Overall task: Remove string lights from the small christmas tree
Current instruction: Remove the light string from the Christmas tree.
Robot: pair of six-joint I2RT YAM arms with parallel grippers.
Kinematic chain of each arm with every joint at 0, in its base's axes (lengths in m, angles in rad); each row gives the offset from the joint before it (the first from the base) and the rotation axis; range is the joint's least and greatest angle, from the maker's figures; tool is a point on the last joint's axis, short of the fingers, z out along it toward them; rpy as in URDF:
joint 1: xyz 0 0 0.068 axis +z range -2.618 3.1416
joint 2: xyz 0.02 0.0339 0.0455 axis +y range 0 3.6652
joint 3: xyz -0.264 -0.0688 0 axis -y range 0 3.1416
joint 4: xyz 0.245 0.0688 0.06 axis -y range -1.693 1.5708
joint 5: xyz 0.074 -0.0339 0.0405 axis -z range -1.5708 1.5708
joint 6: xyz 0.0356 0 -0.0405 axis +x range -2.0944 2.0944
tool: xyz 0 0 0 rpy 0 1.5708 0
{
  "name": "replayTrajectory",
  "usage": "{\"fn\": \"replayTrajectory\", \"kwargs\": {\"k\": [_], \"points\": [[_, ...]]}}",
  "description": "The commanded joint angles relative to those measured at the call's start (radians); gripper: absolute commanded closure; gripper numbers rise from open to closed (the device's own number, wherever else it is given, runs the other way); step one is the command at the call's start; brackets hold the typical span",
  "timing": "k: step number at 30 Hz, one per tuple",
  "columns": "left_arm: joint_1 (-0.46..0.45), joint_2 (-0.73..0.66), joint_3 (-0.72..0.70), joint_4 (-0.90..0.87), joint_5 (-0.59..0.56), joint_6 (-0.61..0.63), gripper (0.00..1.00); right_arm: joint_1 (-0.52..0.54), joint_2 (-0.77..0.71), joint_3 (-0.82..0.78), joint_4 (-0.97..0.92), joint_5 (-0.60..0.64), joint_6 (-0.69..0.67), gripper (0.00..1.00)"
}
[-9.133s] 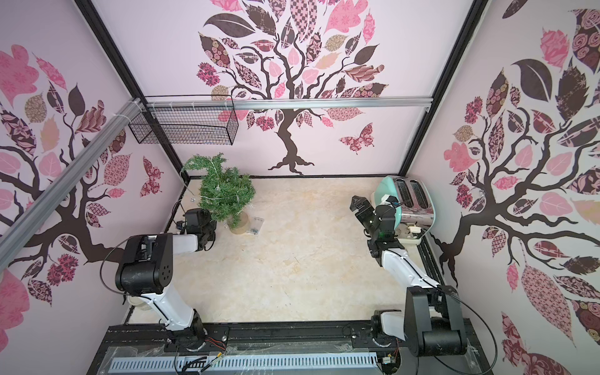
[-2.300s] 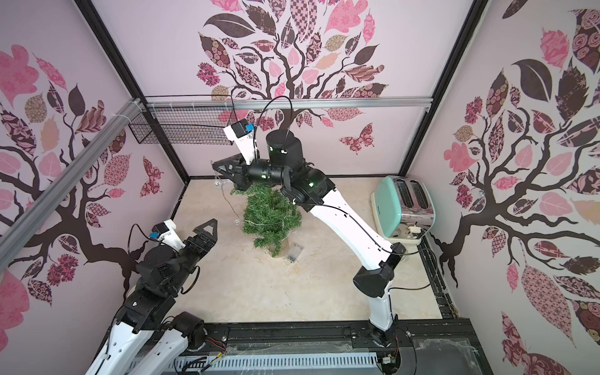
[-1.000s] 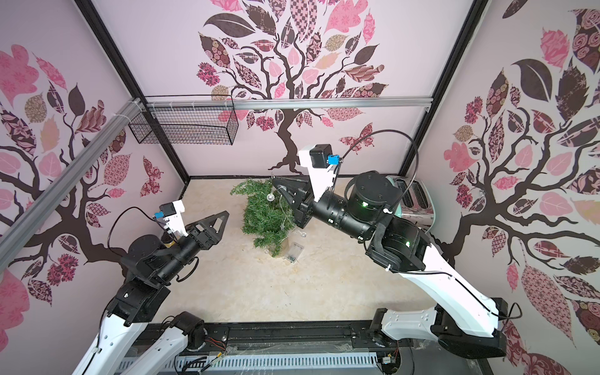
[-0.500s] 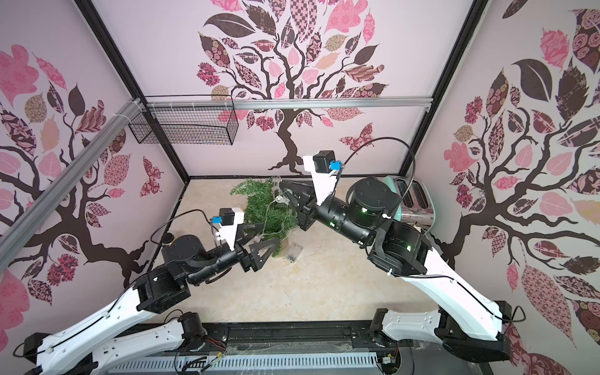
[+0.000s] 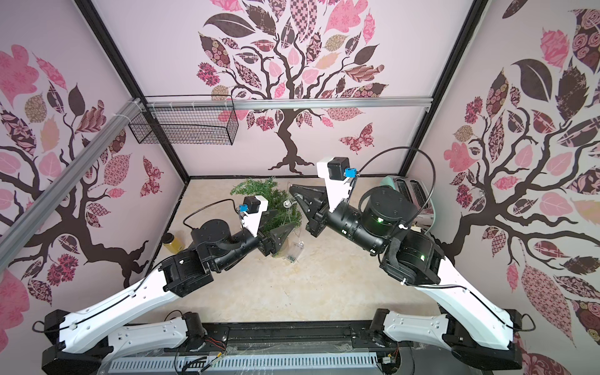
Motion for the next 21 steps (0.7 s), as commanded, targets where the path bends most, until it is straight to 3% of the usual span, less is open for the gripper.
{"fn": "replayTrajectory", "kwargs": {"k": [1,7,17,21], "points": [[-0.003,0.018,0.041,0.037,0.027,0.023,0.3,-0.001,-0.018,-0.012,0.023,0.018,0.009,1.0],[-0.004,0.047,0.067,0.063,0.067,0.015,0.38,-0.002,-0.028,-0.035,0.029,0.027,0.01,1.0],[-0.004,0.067,0.092,0.059,0.095,-0.002,0.86,-0.016,-0.033,-0.067,0.033,0.091,0.003,1.0],[-0.004,0.098,0.145,0.027,0.114,-0.018,1.0,-0.138,-0.024,-0.103,0.04,0.026,0.064,1.0]]}}
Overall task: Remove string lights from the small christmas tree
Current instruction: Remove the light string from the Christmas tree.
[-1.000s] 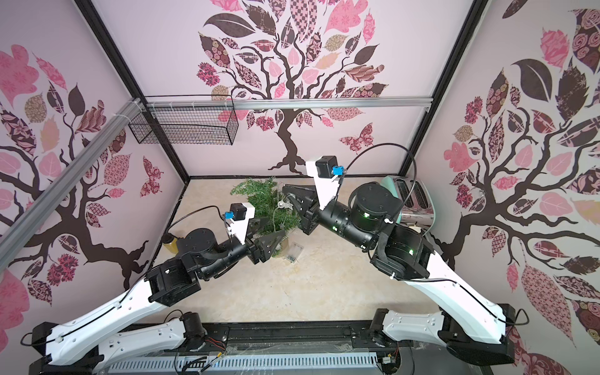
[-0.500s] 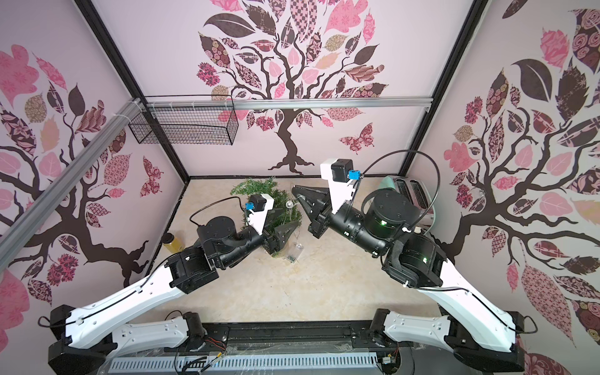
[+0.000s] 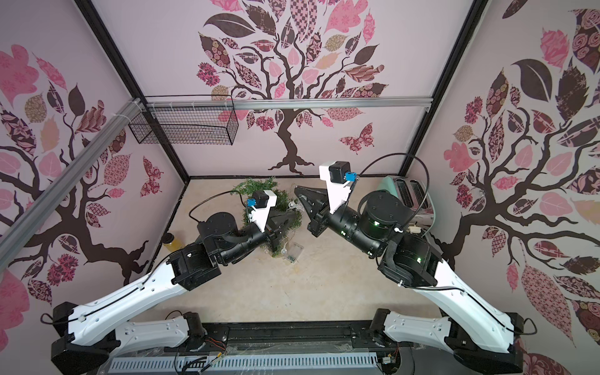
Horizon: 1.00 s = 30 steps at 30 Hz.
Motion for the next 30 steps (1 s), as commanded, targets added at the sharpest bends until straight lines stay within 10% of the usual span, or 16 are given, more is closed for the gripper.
{"fn": "replayTrajectory", "kwargs": {"k": [1,11,18,25,30], "points": [[-0.003,0.033,0.078,-0.021,0.035,-0.014,1.0,-0.129,-0.002,-0.044,0.032,-0.066,0.081,1.0],[0.067,0.262,0.432,-0.336,0.071,-0.142,1.0,-0.234,-0.037,-0.193,0.102,-0.04,0.168,0.97],[0.131,0.352,0.551,-0.406,0.13,-0.213,1.0,-0.307,-0.127,-0.342,0.186,0.135,0.235,0.28],[0.169,0.448,0.693,-0.489,0.131,-0.211,1.0,-0.73,-0.079,-0.472,0.303,-0.381,0.555,0.16],[0.225,0.56,0.866,-0.555,0.189,-0.235,1.0,-0.745,-0.121,-0.589,0.44,-0.43,0.561,0.0]]}}
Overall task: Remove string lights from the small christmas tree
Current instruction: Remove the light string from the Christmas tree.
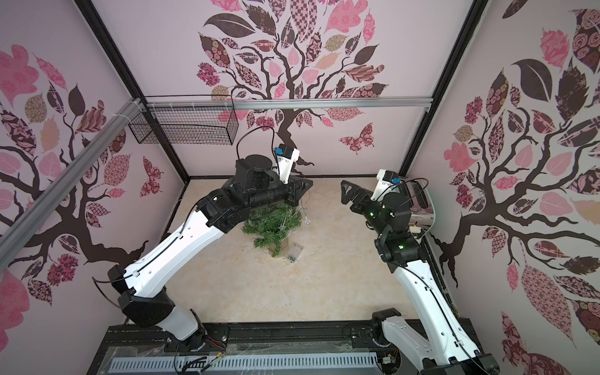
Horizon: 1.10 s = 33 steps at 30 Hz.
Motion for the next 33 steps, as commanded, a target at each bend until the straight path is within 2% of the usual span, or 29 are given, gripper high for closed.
{"fn": "replayTrajectory", "kwargs": {"k": [1,4,6,8,13,18,25,33], "points": [[0.036,0.065,0.118,-0.062,0.051,-0.019,1.0,0.001,-0.049,-0.039,0.142,-0.126,0.057,0.0],[0.052,0.132,0.221,-0.102,0.076,-0.019,1.0,0.001,-0.082,-0.117,0.221,-0.185,0.054,0.0],[0.058,0.166,0.27,-0.113,0.094,-0.026,1.0,0.003,-0.086,-0.167,0.293,-0.276,0.047,0.0],[0.063,0.193,0.309,-0.119,0.109,-0.034,1.0,0.016,-0.084,-0.217,0.383,-0.357,0.026,0.06],[0.071,0.259,0.419,-0.16,0.13,-0.041,1.0,0.148,-0.097,-0.246,0.396,-0.327,-0.159,0.06],[0.076,0.275,0.457,-0.175,0.148,-0.043,1.0,0.159,-0.023,-0.181,0.372,-0.29,-0.235,0.06],[0.082,0.274,0.457,-0.176,0.183,-0.05,1.0,0.159,0.114,-0.054,0.378,-0.328,-0.298,0.07],[0.094,0.283,0.483,-0.176,0.202,-0.055,1.0,0.159,0.215,0.04,0.396,-0.437,-0.29,0.27]]}}
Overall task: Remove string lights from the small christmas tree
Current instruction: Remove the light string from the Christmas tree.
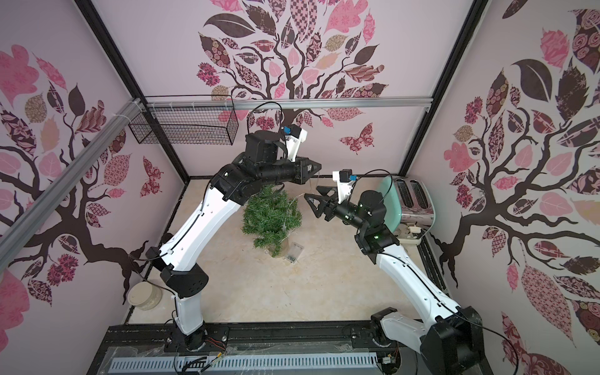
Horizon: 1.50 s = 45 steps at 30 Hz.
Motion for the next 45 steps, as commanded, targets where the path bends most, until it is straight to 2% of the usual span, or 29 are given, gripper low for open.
{"fn": "replayTrajectory", "kwargs": {"k": [1,6,9,14,19,22,25,26,29,31,37,45], "points": [[0.013,0.012,0.036,0.009,0.024,-0.006,1.0,0.001,0.018,0.041,0.036,-0.056,-0.004,0.28],[0.015,0.022,0.045,0.029,0.063,-0.022,1.0,0.001,0.054,0.065,0.034,-0.052,-0.005,0.38],[0.018,0.029,0.044,0.031,0.067,-0.027,1.0,0.002,0.063,0.075,0.037,-0.057,-0.003,0.49],[0.02,0.037,0.043,0.031,0.072,-0.032,1.0,0.001,0.075,0.087,0.056,-0.067,0.013,0.62],[0.019,0.035,0.039,0.037,0.066,-0.04,1.0,0.001,0.084,0.088,0.088,-0.076,0.038,0.81],[0.019,0.032,0.027,0.038,0.061,-0.045,1.0,0.001,0.085,0.083,0.108,-0.073,0.053,0.97],[0.02,0.018,-0.007,0.05,0.049,-0.052,1.0,0.001,0.07,0.074,0.128,-0.062,0.072,1.0],[0.02,0.006,-0.024,0.061,0.045,-0.058,0.93,0.002,0.06,0.071,0.132,-0.048,0.078,1.0],[0.02,-0.025,-0.07,0.084,0.039,-0.064,0.63,0.001,0.045,0.093,0.111,-0.016,0.075,1.0],[0.02,-0.046,-0.093,0.09,0.033,-0.065,0.51,0.001,0.052,0.129,0.095,-0.013,0.077,1.0],[0.019,-0.14,-0.169,0.131,-0.001,-0.068,0.38,0.001,0.084,0.211,0.072,0.032,0.083,1.0],[0.02,-0.251,-0.203,0.149,-0.015,-0.048,0.34,0.001,0.157,0.344,0.029,0.076,0.051,1.0]]}}
